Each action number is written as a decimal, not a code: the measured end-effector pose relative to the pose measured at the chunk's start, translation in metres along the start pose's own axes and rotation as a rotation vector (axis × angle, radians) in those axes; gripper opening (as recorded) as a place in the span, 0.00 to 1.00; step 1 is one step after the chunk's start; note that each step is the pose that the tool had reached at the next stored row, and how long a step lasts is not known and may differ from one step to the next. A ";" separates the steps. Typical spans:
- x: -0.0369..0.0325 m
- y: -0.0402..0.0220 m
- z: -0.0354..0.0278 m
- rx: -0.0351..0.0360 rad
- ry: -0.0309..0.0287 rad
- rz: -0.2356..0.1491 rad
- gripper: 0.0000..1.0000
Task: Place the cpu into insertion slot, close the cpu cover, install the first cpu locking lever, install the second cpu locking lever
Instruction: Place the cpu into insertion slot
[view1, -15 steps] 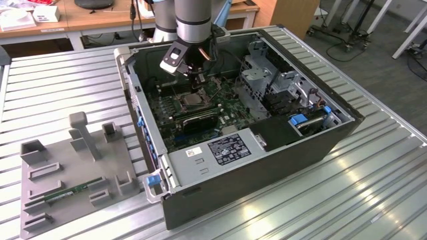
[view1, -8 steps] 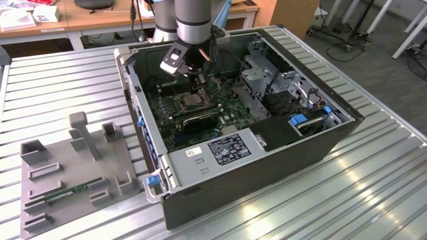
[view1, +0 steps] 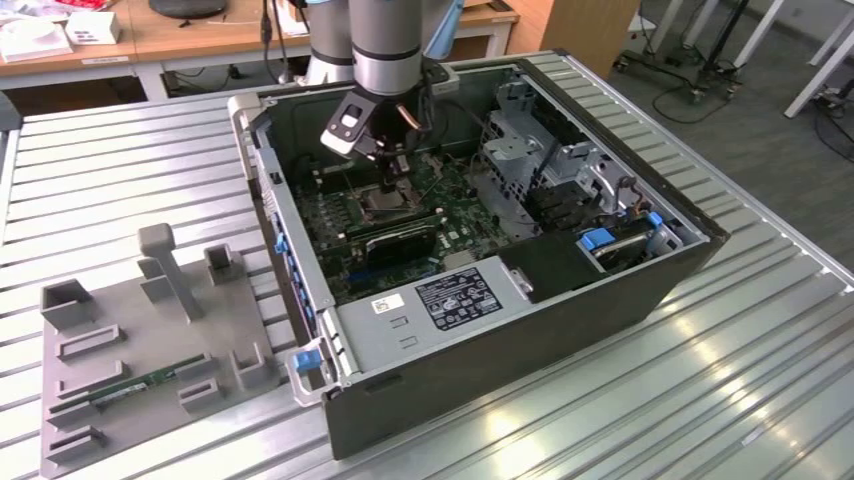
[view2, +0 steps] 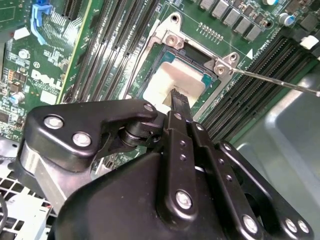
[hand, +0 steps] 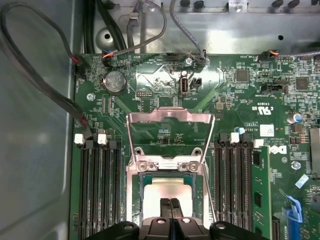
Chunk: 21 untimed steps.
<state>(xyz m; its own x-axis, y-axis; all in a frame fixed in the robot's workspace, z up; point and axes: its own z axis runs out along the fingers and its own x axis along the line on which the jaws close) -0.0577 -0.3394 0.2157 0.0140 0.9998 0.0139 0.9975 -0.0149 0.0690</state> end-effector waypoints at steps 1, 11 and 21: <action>0.0000 -0.0001 0.0016 0.0000 -0.0003 0.001 0.11; 0.0000 -0.0008 0.0052 0.0000 -0.0009 0.002 0.11; 0.0000 -0.0014 0.0122 0.0000 -0.0006 0.002 0.11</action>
<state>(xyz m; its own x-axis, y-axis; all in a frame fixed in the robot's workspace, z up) -0.0583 -0.3392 0.2034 0.0161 0.9998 0.0134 0.9975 -0.0170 0.0690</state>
